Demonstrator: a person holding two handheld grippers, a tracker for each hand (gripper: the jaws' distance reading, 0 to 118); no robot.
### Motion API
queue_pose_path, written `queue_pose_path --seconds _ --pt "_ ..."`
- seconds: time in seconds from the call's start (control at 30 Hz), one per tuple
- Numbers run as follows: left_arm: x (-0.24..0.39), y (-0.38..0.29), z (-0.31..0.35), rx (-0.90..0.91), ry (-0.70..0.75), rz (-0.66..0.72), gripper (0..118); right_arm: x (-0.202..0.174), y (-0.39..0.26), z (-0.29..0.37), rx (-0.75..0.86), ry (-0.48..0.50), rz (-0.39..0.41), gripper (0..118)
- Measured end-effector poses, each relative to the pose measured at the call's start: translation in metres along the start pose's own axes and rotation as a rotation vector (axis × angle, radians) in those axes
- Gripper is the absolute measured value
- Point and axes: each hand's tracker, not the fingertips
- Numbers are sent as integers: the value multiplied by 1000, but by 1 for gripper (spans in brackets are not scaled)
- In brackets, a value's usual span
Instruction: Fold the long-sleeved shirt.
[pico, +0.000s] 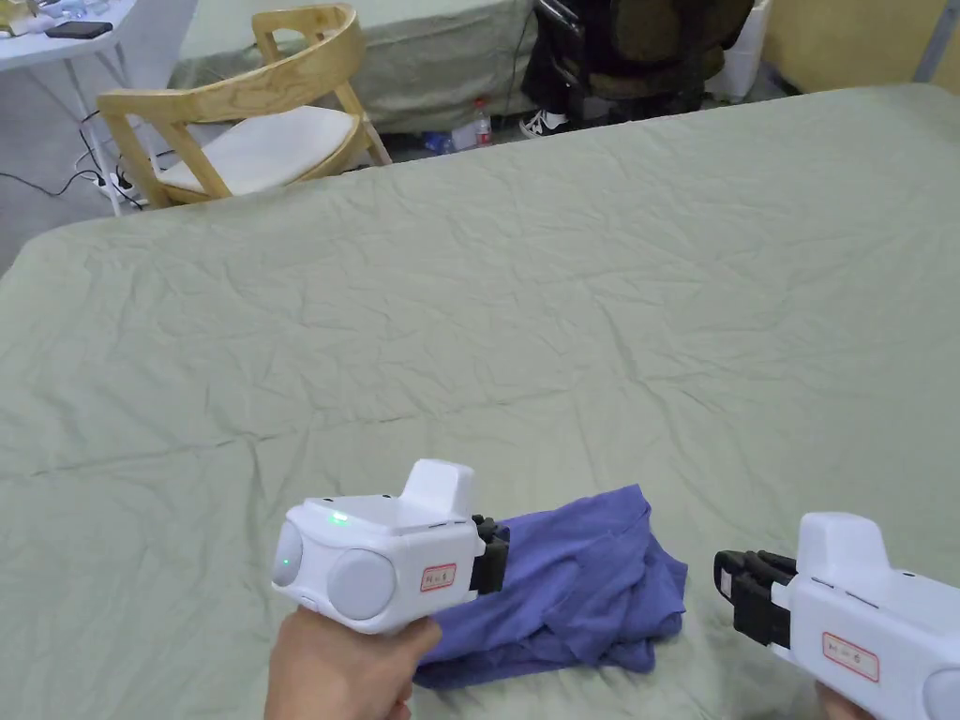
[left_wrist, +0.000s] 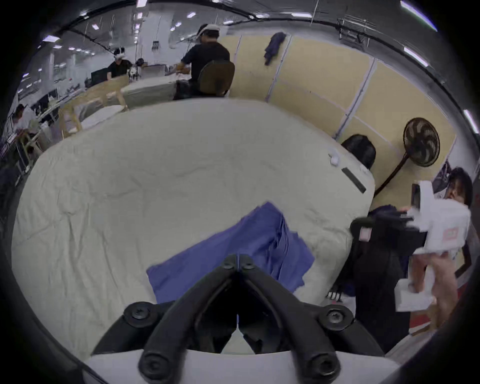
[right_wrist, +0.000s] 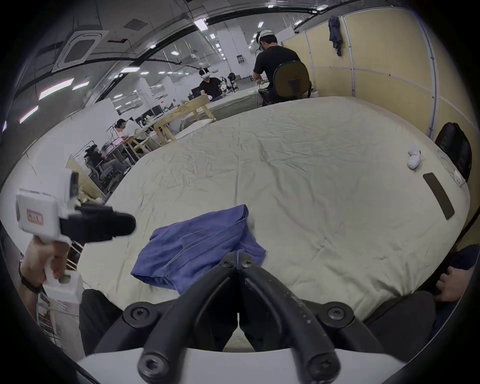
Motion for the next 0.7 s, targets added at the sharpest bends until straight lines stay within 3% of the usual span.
queue_pose_path --seconds 0.37,0.7 --pt "13 2 -79 -176 -22 -43 0 8 1 -4 -3 -1 -4 0" --pt "68 29 -108 -185 -99 -96 0 26 -6 -10 -30 -11 -46 0"
